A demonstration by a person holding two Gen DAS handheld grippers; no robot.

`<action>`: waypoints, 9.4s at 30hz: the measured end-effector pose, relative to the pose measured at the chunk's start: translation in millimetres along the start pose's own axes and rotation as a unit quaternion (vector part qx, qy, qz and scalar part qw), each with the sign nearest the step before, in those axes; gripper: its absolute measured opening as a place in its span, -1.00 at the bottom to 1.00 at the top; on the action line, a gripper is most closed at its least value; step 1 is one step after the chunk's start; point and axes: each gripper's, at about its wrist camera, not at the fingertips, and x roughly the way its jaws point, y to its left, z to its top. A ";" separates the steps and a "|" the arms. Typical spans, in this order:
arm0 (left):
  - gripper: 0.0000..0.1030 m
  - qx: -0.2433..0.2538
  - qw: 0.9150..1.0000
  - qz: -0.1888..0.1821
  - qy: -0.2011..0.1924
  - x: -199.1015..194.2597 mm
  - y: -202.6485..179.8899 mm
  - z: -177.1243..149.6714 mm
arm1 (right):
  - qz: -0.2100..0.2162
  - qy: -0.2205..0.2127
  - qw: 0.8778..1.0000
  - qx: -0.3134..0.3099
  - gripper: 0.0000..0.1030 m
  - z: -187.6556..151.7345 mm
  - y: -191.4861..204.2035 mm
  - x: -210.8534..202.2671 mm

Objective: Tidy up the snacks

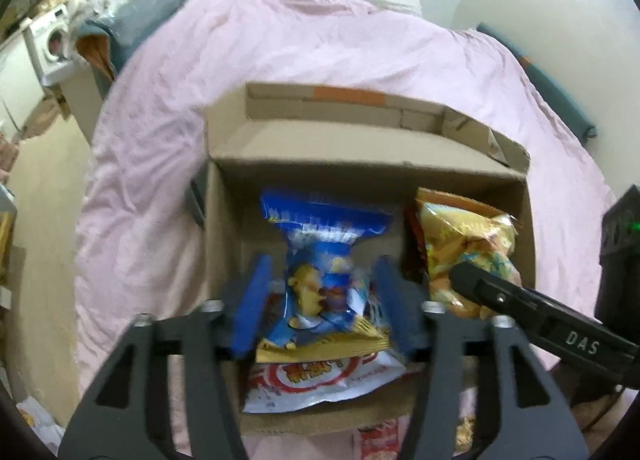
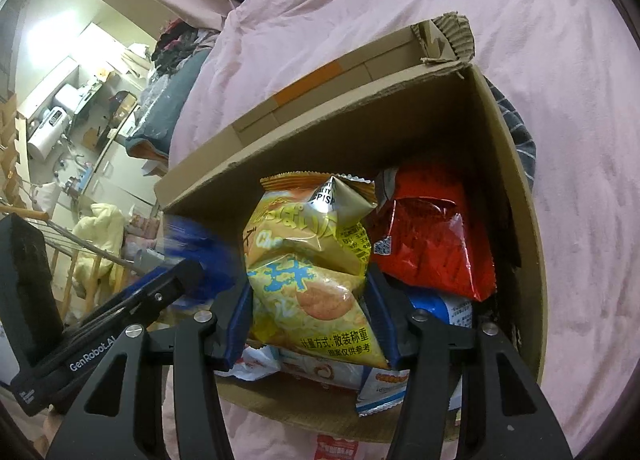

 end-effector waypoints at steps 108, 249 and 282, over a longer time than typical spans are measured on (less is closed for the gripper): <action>0.57 -0.015 0.990 0.015 0.139 -3.8 -13.2 -159.3 | -0.138 0.091 0.986 -0.004 -0.45 -123.5 -43.6 -68.5; 1.00 -0.002 0.992 0.078 -0.104 -132.6 39.5 -112.0 | -0.169 -0.160 0.962 -0.144 1.00 -102.4 56.0 -140.3; 1.00 0.010 0.992 0.071 -0.106 -131.9 16.9 -155.5 | -0.207 -0.154 0.955 -0.146 1.00 -147.2 55.7 -122.9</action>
